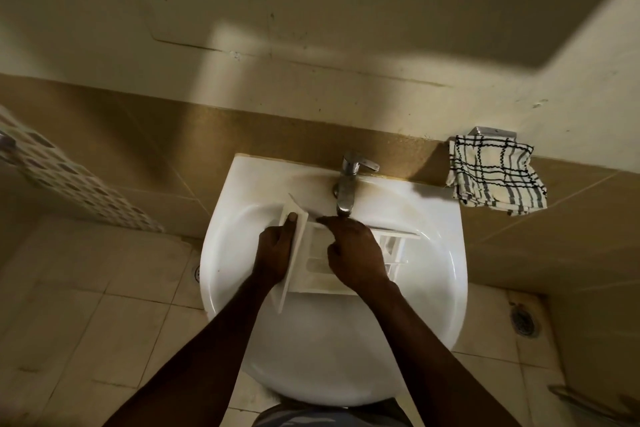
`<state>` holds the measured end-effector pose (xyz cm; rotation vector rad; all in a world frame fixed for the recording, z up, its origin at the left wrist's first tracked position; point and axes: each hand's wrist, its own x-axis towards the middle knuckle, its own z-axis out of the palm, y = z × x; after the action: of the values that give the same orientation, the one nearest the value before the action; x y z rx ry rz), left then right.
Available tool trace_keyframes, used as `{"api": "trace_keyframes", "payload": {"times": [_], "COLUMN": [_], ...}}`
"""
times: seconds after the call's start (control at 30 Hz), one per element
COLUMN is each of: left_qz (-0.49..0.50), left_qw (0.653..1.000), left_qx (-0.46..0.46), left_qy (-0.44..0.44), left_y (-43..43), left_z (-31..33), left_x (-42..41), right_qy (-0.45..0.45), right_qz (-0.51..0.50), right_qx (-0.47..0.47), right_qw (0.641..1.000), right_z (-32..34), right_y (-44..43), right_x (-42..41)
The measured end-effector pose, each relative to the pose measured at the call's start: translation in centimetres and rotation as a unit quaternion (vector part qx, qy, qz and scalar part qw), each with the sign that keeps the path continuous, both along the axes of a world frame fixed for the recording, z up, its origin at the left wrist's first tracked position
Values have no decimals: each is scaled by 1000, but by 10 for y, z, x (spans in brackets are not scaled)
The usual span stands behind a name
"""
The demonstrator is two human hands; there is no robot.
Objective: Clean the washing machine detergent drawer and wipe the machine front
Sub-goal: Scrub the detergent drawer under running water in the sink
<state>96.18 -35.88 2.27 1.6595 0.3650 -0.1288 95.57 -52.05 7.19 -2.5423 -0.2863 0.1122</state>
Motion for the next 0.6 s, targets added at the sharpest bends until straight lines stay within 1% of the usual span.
{"api": "trace_keyframes", "payload": {"times": [0.1,0.17,0.27,0.33,0.43,0.5,0.57,0.6], "left_qz": [4,12,-2,-4,3,-7,-9,-9], "left_qw": [999,999,999,999,998,997,998,998], "left_qx": [20,36,34,30,40,51,49,50], "left_qy": [-25,-30,-31,-36,-48,-50,-46,-47], "left_y": [0,0,4,3,3,5,7,7], "left_z": [-1,-5,-12,-14,-14,-17,-18,-18], "left_x": [-1,-1,-2,-3,-4,-5,-5,-6], "right_qy": [-23,-11,-2,-7,1,-4,-11,-9], "right_qz": [-73,-127,-169,-166,-105,-67,-49,-62], "right_qx": [-39,-89,-134,-121,-49,-25,-47,-60], "right_qw": [996,988,976,979,993,997,998,996], "right_z": [-4,-5,-5,-3,5,9,7,5], "right_y": [-40,-69,-61,-24,28,30,7,-10], "right_x": [1,3,1,-1,-8,-11,-9,-8]}}
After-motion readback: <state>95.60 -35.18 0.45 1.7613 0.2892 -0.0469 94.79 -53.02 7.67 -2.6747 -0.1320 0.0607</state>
